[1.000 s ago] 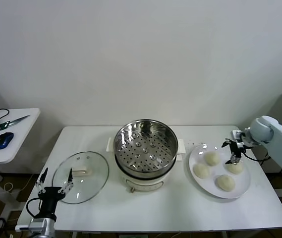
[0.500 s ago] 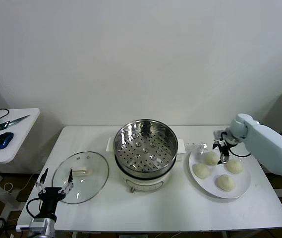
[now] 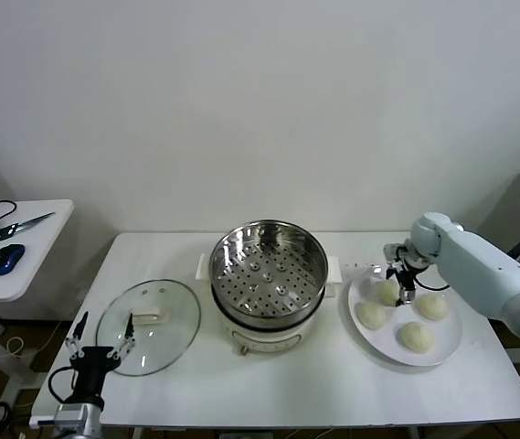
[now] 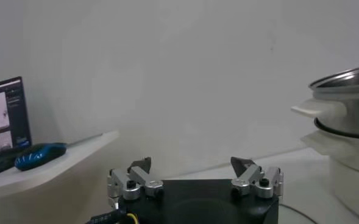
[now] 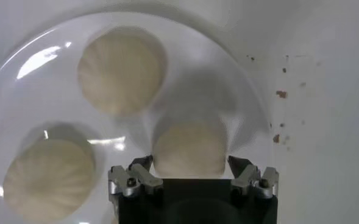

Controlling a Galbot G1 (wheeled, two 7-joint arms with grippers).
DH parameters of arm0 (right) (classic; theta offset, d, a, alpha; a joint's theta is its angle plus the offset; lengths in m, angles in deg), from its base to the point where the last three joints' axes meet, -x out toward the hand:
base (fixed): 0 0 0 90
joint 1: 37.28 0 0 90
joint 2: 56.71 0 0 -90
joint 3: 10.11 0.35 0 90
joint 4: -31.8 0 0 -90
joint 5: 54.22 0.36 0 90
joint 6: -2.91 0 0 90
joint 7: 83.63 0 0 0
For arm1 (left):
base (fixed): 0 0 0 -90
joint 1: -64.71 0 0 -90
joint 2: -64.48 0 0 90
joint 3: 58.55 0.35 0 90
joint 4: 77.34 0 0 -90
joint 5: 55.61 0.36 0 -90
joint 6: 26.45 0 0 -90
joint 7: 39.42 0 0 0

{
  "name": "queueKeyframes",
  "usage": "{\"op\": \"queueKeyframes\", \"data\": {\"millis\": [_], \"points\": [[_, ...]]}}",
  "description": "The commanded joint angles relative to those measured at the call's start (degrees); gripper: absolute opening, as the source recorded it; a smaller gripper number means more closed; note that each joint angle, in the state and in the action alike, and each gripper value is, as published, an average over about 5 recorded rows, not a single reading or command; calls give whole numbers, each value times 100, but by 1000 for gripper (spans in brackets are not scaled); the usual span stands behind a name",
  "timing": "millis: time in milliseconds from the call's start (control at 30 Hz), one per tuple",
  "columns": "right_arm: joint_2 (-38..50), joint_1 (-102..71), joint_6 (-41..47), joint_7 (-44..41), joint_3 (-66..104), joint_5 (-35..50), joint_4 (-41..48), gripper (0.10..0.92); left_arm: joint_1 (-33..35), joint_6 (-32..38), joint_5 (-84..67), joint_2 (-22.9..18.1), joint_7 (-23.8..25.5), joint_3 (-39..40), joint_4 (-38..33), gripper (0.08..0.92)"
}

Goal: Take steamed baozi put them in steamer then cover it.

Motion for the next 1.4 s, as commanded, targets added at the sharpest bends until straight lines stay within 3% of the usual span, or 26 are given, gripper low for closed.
{"op": "queueKeyframes", "data": {"millis": [33,333,533,800,1033,1400], "points": [[-64,9,-69,-26,50,-34,51,749,29,-6,12,18,-4,-2,-26,823],[204,368,-372,-152,-241,181,-480,694,87,11,9,16,-29,-8,-24,823],[338,2076,-1103,-422,-1559,801,-1261,692,124,12,9,21,-32,8,-18,823],[-232,3893,-2189,-611,-2652,1184,-1644,695,182,-15,11,17,-36,37,-59,823],[-1121,4379,-3107,-571,-2645,862,-2051,703,181,-42,37,39,-35,80,-17,823],[-2167,3249,-3951,-150,-1963,-1150,-2334,710,168,-61,29,97,-43,115,-25,823]]}}
